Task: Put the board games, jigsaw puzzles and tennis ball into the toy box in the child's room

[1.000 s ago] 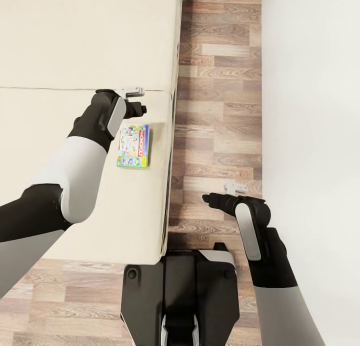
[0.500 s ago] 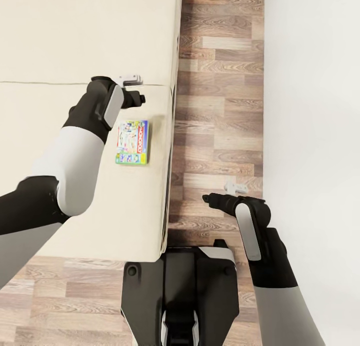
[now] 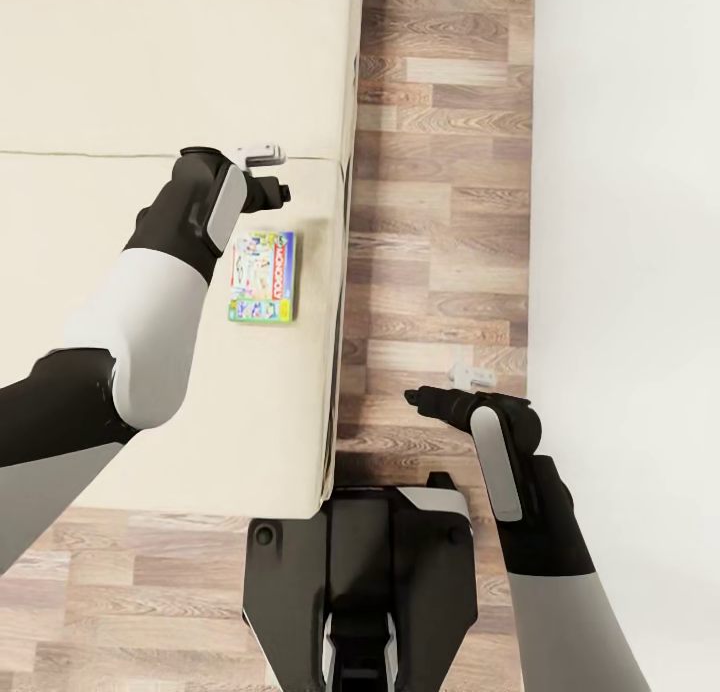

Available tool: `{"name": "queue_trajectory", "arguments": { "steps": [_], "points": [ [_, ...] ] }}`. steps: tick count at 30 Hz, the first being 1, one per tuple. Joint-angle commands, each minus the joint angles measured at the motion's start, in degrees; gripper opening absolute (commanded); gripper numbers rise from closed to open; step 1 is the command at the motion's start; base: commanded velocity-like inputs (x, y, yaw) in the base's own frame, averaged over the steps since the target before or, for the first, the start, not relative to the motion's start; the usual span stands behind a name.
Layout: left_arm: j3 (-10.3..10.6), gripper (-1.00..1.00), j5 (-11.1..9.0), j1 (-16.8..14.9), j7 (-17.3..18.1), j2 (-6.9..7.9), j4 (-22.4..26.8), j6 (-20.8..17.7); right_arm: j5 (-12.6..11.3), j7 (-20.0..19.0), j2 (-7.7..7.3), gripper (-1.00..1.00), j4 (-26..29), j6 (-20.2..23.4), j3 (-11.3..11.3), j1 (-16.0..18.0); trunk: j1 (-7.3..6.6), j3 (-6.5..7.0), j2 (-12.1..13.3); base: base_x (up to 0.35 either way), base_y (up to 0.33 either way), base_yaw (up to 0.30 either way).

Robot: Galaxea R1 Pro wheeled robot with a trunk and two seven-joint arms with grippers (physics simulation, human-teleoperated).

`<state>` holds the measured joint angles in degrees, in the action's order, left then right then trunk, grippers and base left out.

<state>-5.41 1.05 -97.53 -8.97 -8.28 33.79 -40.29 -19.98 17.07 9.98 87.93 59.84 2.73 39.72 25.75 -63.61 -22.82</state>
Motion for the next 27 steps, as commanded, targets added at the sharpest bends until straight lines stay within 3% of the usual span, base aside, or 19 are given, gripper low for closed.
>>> {"name": "queue_trajectory", "arguments": {
  "steps": [1, 27],
  "points": [
    [-0.3, 1.00, 0.1, 0.0, -0.1, -0.07, 0.1, -0.2, -0.6, 0.6, 0.01, 1.00, 0.1, 0.2, 0.0, 0.0, 0.03, -0.16, -0.1, 0.000, 0.000, 0.000],
    [-0.3, 1.00, 0.0, 0.0, 0.2, -0.07, 0.1, -0.2, -0.6, 0.6, -0.08, 1.00, 0.1, 0.2, 0.1, 0.0, 0.03, -2.60, -0.1, 0.000, 0.000, 0.000]
  ]
}}
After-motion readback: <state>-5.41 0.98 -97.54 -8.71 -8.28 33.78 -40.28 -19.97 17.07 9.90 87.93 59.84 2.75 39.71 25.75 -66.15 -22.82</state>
